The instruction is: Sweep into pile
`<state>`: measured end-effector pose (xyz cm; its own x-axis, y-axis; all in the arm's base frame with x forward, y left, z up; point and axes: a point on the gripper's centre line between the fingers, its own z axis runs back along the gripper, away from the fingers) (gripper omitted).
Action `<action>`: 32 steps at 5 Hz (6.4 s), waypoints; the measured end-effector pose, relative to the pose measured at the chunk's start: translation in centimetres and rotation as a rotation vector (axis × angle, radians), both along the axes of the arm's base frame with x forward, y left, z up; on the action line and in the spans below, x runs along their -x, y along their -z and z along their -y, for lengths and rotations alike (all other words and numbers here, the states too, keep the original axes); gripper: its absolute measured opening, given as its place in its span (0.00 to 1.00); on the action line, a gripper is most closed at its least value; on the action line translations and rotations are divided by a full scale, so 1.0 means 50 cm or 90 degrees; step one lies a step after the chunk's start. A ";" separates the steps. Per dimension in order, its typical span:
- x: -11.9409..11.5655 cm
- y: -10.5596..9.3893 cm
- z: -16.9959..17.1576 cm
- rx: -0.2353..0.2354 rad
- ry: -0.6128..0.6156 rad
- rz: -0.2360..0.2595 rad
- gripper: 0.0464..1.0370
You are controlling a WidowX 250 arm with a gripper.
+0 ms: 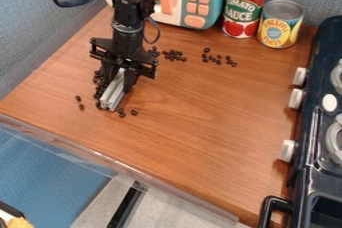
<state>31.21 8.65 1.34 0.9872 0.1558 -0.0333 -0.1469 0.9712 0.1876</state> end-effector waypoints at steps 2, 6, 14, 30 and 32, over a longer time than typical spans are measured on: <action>-0.016 -0.047 0.081 0.035 0.052 0.035 0.33; -0.067 -0.044 0.284 0.056 0.195 0.044 0.33; -0.191 0.001 0.319 0.040 0.018 0.079 0.33; -0.094 -0.001 0.011 0.037 -0.242 0.124 0.33; -0.075 0.000 -0.025 0.032 -0.271 0.119 0.33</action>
